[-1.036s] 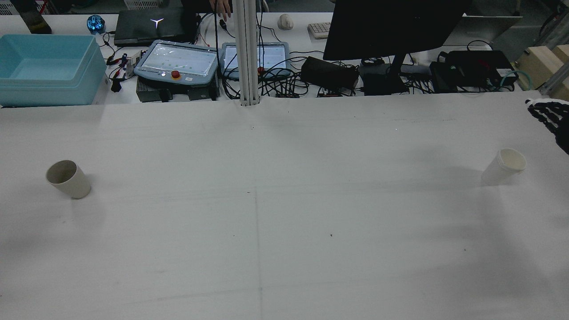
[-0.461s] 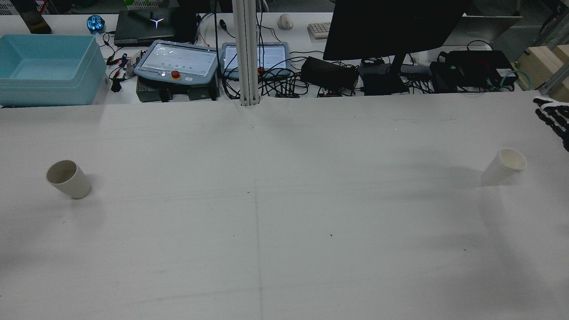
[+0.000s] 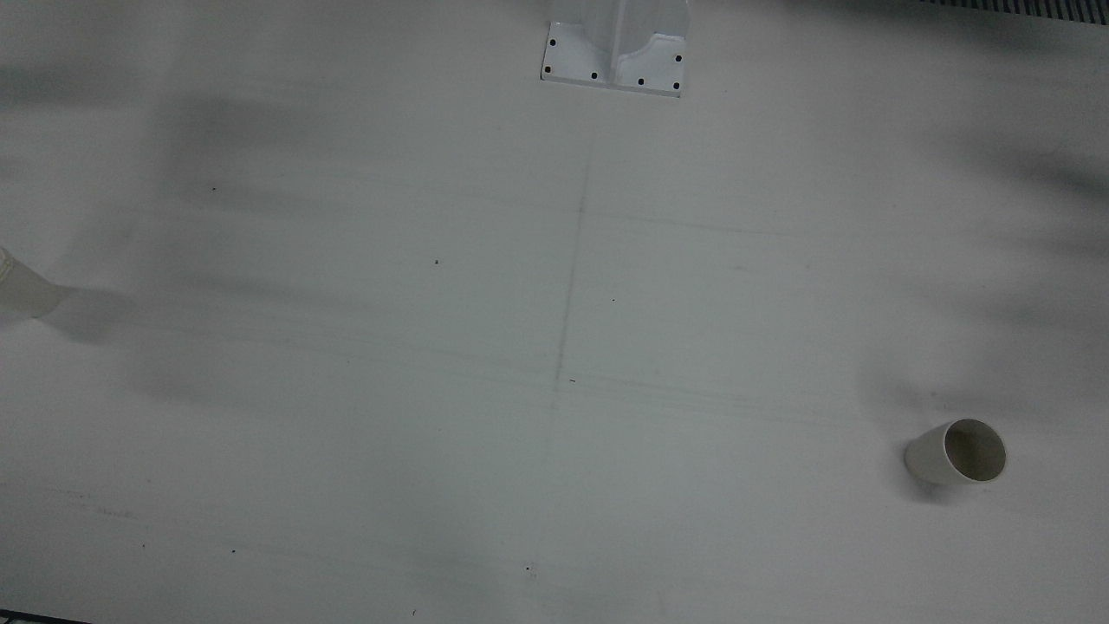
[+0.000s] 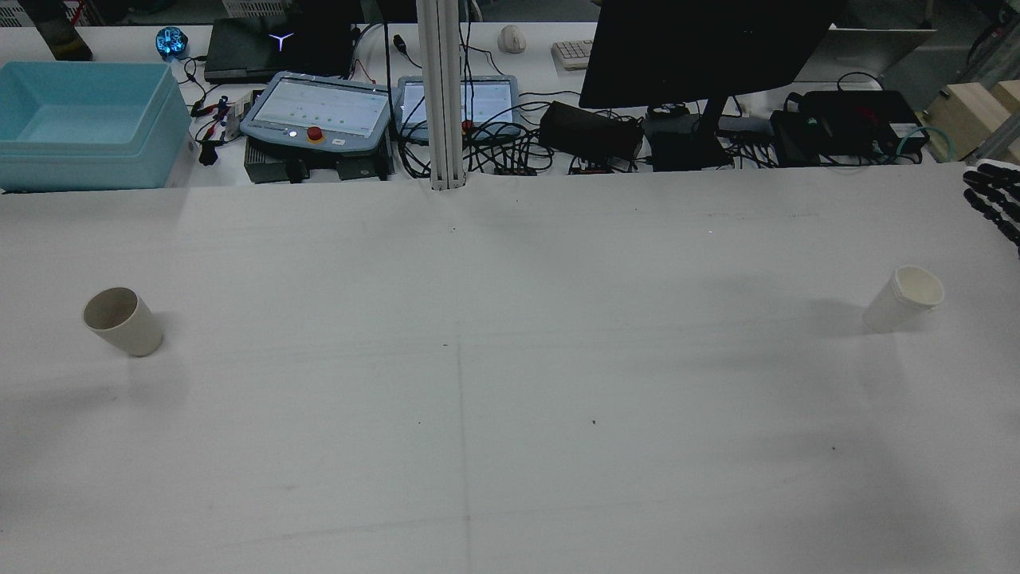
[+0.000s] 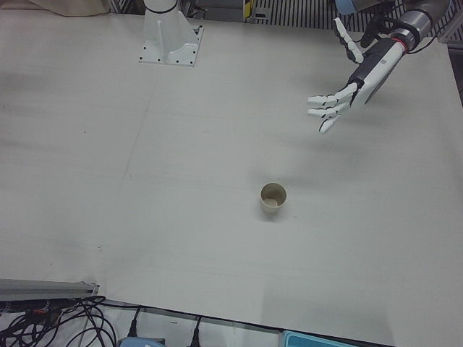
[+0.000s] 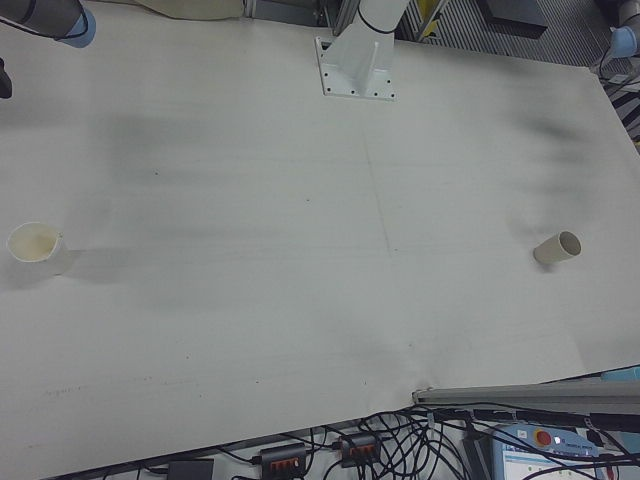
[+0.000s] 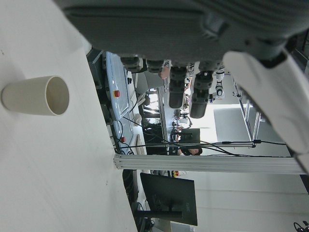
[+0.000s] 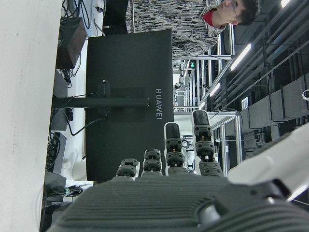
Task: Pour water
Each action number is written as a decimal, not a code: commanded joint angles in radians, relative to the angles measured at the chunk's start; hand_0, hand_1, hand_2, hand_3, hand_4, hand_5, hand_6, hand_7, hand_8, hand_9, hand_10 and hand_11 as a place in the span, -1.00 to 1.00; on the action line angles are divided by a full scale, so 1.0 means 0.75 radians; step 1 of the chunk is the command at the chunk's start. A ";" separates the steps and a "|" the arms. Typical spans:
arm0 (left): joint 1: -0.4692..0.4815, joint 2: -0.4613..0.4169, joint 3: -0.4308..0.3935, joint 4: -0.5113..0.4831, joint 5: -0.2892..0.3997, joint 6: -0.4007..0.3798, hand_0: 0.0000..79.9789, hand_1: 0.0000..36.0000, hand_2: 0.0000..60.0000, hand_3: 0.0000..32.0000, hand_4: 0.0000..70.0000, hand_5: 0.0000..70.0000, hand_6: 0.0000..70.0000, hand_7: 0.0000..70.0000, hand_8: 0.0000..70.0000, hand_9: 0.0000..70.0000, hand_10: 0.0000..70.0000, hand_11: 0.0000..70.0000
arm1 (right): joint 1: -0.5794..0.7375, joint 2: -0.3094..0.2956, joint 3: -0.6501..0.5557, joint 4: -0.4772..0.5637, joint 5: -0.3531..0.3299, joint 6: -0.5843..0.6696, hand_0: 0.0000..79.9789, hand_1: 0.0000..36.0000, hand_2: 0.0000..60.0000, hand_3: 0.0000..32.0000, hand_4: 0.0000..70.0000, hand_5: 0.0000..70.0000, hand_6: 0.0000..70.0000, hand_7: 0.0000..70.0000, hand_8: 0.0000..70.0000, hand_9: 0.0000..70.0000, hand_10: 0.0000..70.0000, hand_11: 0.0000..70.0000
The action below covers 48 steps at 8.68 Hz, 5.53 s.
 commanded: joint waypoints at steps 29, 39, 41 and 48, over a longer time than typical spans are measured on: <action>0.504 -0.870 1.288 -0.520 -0.482 0.895 -0.01 -0.35 -0.32 -1.00 -0.91 -1.00 -1.00 -1.00 -1.00 -1.00 -1.00 -1.00 | 0.029 -0.002 0.060 -0.034 -0.001 0.057 -0.12 -1.00 -0.62 -1.00 0.73 -0.30 -0.40 0.26 -0.72 -0.56 -0.81 -0.75; 0.510 -0.912 1.225 -0.334 -0.588 0.744 0.18 1.00 1.00 -1.00 0.79 1.00 -0.75 -0.35 -0.94 -0.91 -0.97 -0.91 | 0.100 -0.007 0.060 -0.034 -0.008 0.087 -0.05 -0.94 -0.64 -1.00 0.58 -0.33 -0.48 0.06 -0.77 -0.64 -0.82 -0.77; 0.510 -0.915 1.043 -0.142 -0.588 0.503 0.19 1.00 1.00 -1.00 0.91 1.00 -0.71 -0.31 -0.92 -0.90 -0.96 -0.89 | 0.149 -0.019 0.023 -0.028 -0.079 0.073 -0.03 -0.88 -0.56 -1.00 0.67 -0.33 -0.47 0.05 -0.75 -0.63 -0.81 -0.75; 0.514 -0.937 0.540 0.359 -0.678 0.277 0.18 1.00 1.00 -1.00 0.96 1.00 -0.74 -0.31 -0.94 -0.90 -0.97 -0.92 | 0.062 0.067 -0.468 0.064 -0.112 -0.530 0.24 0.06 -0.52 1.00 -1.00 -0.98 -1.00 -1.00 -0.77 -1.00 -1.00 -1.00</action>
